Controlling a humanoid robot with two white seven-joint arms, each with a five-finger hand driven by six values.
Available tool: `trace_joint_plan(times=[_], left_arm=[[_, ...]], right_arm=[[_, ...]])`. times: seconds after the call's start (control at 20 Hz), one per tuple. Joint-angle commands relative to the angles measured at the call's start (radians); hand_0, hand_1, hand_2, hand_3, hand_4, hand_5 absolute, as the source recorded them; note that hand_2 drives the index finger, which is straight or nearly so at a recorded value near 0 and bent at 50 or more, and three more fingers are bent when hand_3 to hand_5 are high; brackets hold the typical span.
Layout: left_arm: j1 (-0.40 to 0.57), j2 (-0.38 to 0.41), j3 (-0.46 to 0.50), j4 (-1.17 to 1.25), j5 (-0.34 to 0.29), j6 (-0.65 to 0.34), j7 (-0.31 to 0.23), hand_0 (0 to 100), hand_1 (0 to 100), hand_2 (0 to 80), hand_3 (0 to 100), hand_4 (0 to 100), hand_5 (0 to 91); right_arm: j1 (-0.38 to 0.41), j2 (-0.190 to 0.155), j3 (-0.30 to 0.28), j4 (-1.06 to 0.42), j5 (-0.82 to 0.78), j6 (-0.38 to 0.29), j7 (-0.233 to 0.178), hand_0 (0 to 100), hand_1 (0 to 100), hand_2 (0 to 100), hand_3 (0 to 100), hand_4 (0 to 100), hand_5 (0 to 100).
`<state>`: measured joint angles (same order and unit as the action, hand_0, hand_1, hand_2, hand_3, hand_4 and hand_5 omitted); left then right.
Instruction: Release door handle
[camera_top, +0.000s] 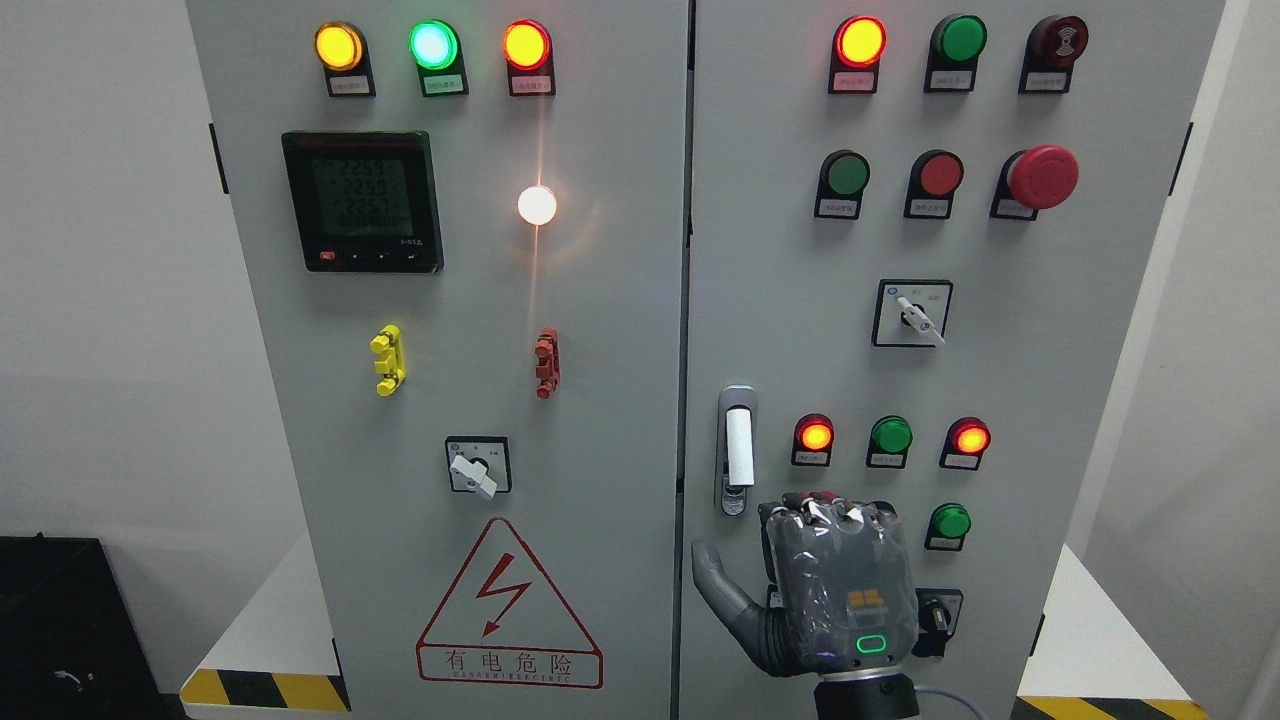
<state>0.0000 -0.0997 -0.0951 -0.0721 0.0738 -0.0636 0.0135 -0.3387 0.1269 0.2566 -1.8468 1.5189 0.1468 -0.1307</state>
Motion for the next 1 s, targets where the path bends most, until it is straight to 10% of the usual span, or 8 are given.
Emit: trace_joint_plan(times=[0.0, 0.95], left_arm=[[0.017, 0.0, 0.0, 0.0, 0.001, 0.001, 0.0, 12, 56, 0.0, 0, 0, 0.0], [0.017, 0.0, 0.0, 0.0, 0.0, 0.001, 0.0, 12, 56, 0.0, 0, 0, 0.0]], right_arm=[[-0.046, 0.0, 0.001, 0.052, 0.001, 0.01, 0.003, 29, 23, 100, 100, 100, 100], [-0.109, 0.0, -0.004, 0.113, -0.003, 0.034, 0.0, 30, 27, 100, 100, 100, 100]])
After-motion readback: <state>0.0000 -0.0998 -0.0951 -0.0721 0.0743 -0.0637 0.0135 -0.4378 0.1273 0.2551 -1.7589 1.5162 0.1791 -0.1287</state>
